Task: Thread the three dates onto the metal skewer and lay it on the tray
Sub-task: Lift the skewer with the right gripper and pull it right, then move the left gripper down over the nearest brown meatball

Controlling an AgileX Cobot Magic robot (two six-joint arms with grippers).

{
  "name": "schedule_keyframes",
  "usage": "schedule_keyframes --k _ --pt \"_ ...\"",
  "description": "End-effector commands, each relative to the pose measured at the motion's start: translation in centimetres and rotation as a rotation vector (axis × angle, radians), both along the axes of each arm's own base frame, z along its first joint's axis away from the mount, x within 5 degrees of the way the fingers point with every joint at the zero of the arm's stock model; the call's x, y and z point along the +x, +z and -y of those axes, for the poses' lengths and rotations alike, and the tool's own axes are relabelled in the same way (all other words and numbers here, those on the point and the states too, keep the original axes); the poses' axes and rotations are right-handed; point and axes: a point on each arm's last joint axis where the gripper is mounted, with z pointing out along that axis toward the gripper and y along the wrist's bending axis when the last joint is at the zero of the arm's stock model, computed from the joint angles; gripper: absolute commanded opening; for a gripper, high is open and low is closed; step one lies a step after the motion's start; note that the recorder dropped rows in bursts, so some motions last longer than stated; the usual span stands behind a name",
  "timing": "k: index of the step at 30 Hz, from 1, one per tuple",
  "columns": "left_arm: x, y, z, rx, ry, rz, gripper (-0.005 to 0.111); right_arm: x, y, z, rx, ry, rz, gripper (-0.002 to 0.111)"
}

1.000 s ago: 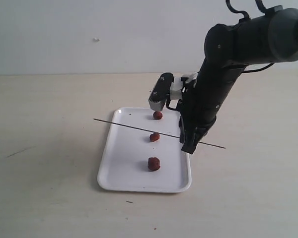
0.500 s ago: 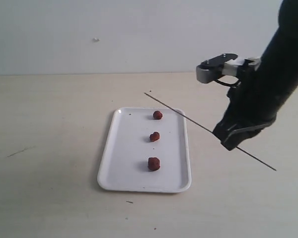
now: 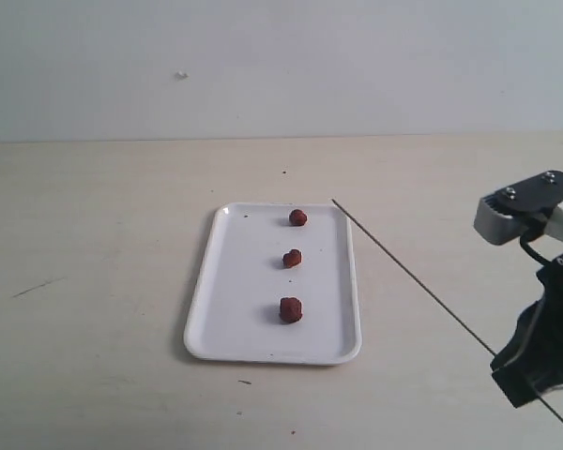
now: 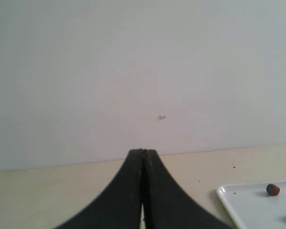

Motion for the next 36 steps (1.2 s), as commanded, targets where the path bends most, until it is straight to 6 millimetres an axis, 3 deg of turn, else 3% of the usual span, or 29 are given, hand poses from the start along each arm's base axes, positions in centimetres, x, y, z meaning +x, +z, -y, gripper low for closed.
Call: schedule_keyframes --k 1,6,7,10,12,14,15,18,21,24,25,29,32,36 --pt "-0.1 0.2 0.0 0.006 0.001 0.020 0.000 -1.6 0.1 0.3 0.023 -0.029 0.045 0.000" --pt "-0.1 0.5 0.0 -0.067 -0.012 0.044 0.000 -2.1 0.7 0.4 0.033 -0.034 0.078 0.000" --pt "-0.2 0.7 0.0 -0.132 -0.025 0.056 0.000 -2.1 0.8 0.4 0.034 -0.036 0.083 0.000" --pt "-0.9 2.8 0.1 -0.564 -0.177 0.216 0.000 -2.1 0.8 0.4 0.034 -0.036 0.083 0.000" --pt "-1.4 3.6 0.0 -0.617 -0.228 0.304 0.000 -2.1 0.8 0.4 0.034 -0.036 0.083 0.000" --pt "-1.6 3.9 0.0 -0.548 -0.213 0.358 0.000 -2.1 0.8 0.4 0.034 -0.036 0.083 0.000" --pt "-1.5 3.9 -0.1 -0.561 -0.205 0.361 0.000 -2.1 0.8 0.4 0.034 -0.036 0.083 0.000" --pt "-1.1 3.5 -1.0 -0.899 -0.201 0.268 0.000 -2.1 0.8 0.4 0.033 -0.036 0.085 0.000" --pt "0.3 3.2 -1.7 -0.977 -0.066 0.176 0.000 -2.1 0.8 0.4 0.031 -0.035 0.087 0.000" --pt "3.0 4.9 -0.8 -0.861 -0.023 0.022 0.000 -2.1 0.8 0.4 0.031 -0.035 0.087 0.000" --pt "4.6 6.2 0.0 -0.746 -0.025 -0.059 0.000 -2.1 0.8 0.5 0.028 -0.034 0.087 0.000" --pt "14.6 9.7 2.4 -0.365 0.055 -0.516 0.000 -2.1 0.8 0.6 0.019 -0.059 0.081 0.000" --pt "20.8 10.0 4.3 -0.130 0.059 -0.876 0.000 -2.1 0.8 0.7 0.015 -0.077 0.079 0.000" --pt "24.0 8.4 7.5 -0.055 -0.179 -1.177 0.000 -2.0 0.8 0.7 0.020 -0.091 0.082 0.000"
